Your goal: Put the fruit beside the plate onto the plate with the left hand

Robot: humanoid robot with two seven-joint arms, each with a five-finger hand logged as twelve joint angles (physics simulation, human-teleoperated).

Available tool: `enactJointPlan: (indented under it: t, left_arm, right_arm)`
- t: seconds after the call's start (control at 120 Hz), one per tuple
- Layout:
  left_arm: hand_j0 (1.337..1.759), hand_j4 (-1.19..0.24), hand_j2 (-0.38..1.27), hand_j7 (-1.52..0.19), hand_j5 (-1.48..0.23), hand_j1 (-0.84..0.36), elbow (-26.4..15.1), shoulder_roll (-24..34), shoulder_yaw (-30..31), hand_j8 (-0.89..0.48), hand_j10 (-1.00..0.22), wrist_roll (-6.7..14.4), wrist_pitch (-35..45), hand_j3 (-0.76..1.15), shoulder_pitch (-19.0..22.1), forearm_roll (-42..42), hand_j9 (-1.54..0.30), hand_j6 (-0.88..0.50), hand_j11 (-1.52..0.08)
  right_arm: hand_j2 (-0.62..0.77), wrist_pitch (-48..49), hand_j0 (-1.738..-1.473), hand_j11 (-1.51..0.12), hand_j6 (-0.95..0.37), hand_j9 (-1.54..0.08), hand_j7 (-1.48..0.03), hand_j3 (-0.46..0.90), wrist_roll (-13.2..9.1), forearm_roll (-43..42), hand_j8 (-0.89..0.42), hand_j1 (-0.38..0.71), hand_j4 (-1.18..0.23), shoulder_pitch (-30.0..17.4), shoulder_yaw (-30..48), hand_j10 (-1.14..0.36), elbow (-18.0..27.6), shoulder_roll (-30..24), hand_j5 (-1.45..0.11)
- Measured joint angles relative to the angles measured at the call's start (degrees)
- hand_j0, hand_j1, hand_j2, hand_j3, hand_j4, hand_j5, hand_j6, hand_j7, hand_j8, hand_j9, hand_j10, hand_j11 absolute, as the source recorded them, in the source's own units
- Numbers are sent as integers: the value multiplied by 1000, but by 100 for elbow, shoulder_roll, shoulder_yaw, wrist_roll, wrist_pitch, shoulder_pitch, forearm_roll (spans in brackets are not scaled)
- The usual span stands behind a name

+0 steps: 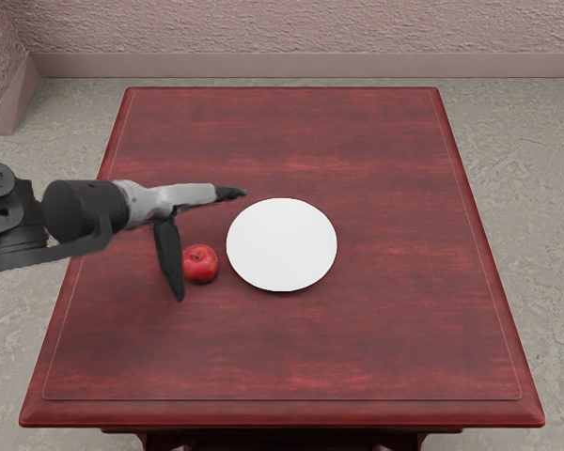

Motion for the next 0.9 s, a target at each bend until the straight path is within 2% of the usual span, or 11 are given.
enactJointPlan:
  t: [0.192, 0.233, 0.3, 0.458, 0.642, 0.9]
  left_arm:
    - [1658, -9, 3, -9, -9, 341, 14, -323, 203, -10, -9, 569, 441, 0, -188, 12, -9, -10, -9]
    - [1658, -12, 4, -13, -13, 338, 22, -645, 341, -13, -12, 657, 666, 0, -375, 18, -13, -13, -12]
    - [1658, -15, 4, -17, -17, 334, 31, -813, 552, -16, -15, 741, 1086, 0, -473, 48, -17, -16, -17]
    - [1658, -20, 5, -23, -23, 329, 44, -943, 1008, -20, -19, 815, 2148, 0, -498, 246, -23, -20, -23]
    - [1658, -40, 9, -50, -50, 304, 87, -1030, 1358, -41, -40, 832, 2512, 0, -485, 203, -50, -41, -50]
    - [1658, -264, 54, -341, -341, 36, 125, -1101, 1621, -265, -264, 835, 2552, 0, -525, -158, -341, -265, -341]
  right_arm:
    - [0, 0, -1658, 0, -1, 0, 0, 0, 0, 0, 0, -349, 0, 0, 0, 0, 0, 0, 0]
    - [0, 0, -1658, 0, -1, 0, 0, 0, 0, 0, 0, -349, 0, 0, 0, 0, 0, 0, 0]
    - [0, 0, -1658, 0, -1, 0, 0, 0, 0, 0, 0, -349, 0, 0, 0, 0, 0, 0, 0]
    - [0, 0, -1658, 0, -1, 0, 0, 0, 0, 0, 0, -349, 0, 0, 0, 0, 0, 0, 0]
    - [0, 0, -1658, 0, -1, 0, 0, 0, 0, 0, 0, -349, 0, 0, 0, 0, 0, 0, 0]
    - [0, 0, -1658, 0, -1, 0, 0, 0, 0, 0, 0, -349, 0, 0, 0, 0, 0, 0, 0]
